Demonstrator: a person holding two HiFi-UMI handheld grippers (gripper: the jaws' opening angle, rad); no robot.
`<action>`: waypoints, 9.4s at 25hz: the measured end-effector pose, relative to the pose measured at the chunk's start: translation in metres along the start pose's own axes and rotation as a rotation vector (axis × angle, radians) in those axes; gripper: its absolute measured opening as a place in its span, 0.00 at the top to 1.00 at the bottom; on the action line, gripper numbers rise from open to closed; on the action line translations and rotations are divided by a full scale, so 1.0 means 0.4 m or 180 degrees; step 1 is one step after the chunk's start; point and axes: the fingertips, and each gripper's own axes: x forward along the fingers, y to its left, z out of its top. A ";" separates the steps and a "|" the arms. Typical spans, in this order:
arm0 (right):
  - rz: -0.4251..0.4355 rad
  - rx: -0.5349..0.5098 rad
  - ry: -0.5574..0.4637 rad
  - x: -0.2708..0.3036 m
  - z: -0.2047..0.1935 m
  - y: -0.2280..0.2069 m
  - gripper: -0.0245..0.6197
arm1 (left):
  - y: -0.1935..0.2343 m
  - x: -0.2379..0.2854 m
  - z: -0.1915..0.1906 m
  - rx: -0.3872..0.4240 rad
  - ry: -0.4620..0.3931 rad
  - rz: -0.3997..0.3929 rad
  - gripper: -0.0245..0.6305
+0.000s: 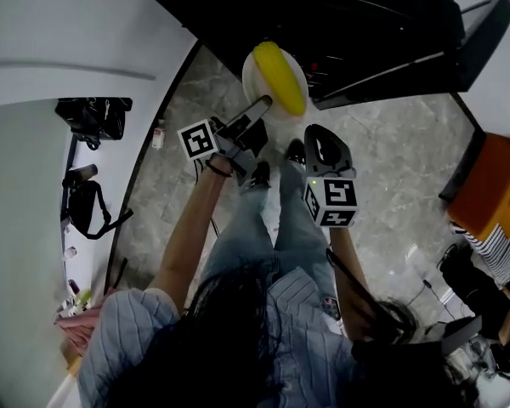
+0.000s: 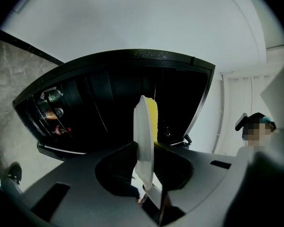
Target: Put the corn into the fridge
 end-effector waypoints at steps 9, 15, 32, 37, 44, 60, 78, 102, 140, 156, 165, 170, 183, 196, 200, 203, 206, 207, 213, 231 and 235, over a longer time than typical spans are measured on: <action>0.0231 -0.0195 -0.0001 0.052 -0.002 -0.008 0.92 | 0.105 0.050 0.044 -0.0005 -0.0080 0.0079 0.85; 0.0235 -0.0156 0.0032 0.086 0.001 -0.032 0.92 | 0.176 0.097 0.094 0.0014 -0.0084 0.0183 0.85; 0.0043 0.0162 0.0135 0.111 -0.039 -0.083 0.92 | 0.289 0.164 0.149 -0.0249 -0.0295 0.0288 0.85; -0.0080 0.0276 0.0112 0.110 -0.037 -0.122 0.92 | 0.295 0.187 0.180 -0.0370 -0.0618 0.0343 0.85; -0.0156 0.0307 0.0117 0.114 -0.041 -0.156 0.92 | 0.337 0.218 0.213 -0.0205 -0.1150 0.0735 0.86; -0.0158 0.0401 0.0126 0.106 -0.052 -0.168 0.92 | 0.305 0.288 0.215 -0.0084 -0.1395 0.0994 0.73; -0.0270 0.0446 0.0130 0.117 -0.060 -0.193 0.92 | 0.272 0.254 0.238 0.0085 -0.1334 0.1395 0.46; -0.0292 0.0473 0.0180 0.128 -0.079 -0.193 0.92 | 0.322 0.199 0.120 0.0674 -0.0496 0.1471 0.94; -0.0366 0.0328 -0.0063 -0.031 0.027 -0.051 0.91 | -0.018 0.136 0.008 0.2534 0.0466 0.1068 0.95; -0.0364 0.0163 -0.0310 -0.267 0.081 0.165 0.91 | -0.293 -0.164 -0.216 0.3519 0.1221 0.0632 0.95; -0.0334 -0.0035 -0.0377 -0.322 0.103 0.280 0.91 | -0.314 -0.343 -0.221 0.3672 0.1090 0.0672 0.95; -0.0258 -0.0029 -0.0315 -0.354 0.091 0.315 0.92 | -0.314 -0.390 -0.252 0.3533 0.1069 0.0655 0.95; 0.0106 -0.0142 -0.0210 -0.428 0.057 0.326 0.91 | -0.426 -0.413 -0.262 0.3760 0.0688 0.0799 0.95; 0.0507 -0.0398 -0.0320 -0.693 -0.052 0.291 0.92 | -0.483 -0.463 -0.565 0.3575 0.0329 0.1003 0.95; 0.0595 -0.0431 -0.0299 -0.760 -0.106 0.277 0.92 | -0.501 -0.462 -0.673 0.3578 0.0289 0.0983 0.95; 0.0673 -0.0448 -0.0305 -0.811 -0.150 0.283 0.92 | -0.514 -0.493 -0.749 0.3594 0.0256 0.1018 0.95; 0.0740 -0.0465 -0.0318 -0.858 -0.192 0.302 0.91 | -0.514 -0.539 -0.818 0.3616 0.0257 0.1070 0.95; 0.0761 -0.0472 -0.0324 -0.869 -0.203 0.307 0.92 | -0.513 -0.553 -0.835 0.3624 0.0252 0.1093 0.95; 0.0869 -0.0476 -0.0347 -0.912 -0.241 0.330 0.92 | -0.520 -0.611 -0.898 0.3675 0.0166 0.1189 0.95; 0.0977 -0.0616 -0.0371 -0.939 -0.240 0.365 0.92 | -0.538 -0.648 -0.933 0.3802 0.0145 0.1294 0.95; 0.0965 -0.0596 -0.0372 -0.941 -0.235 0.355 0.92 | -0.541 -0.632 -0.935 0.3832 0.0185 0.1284 0.95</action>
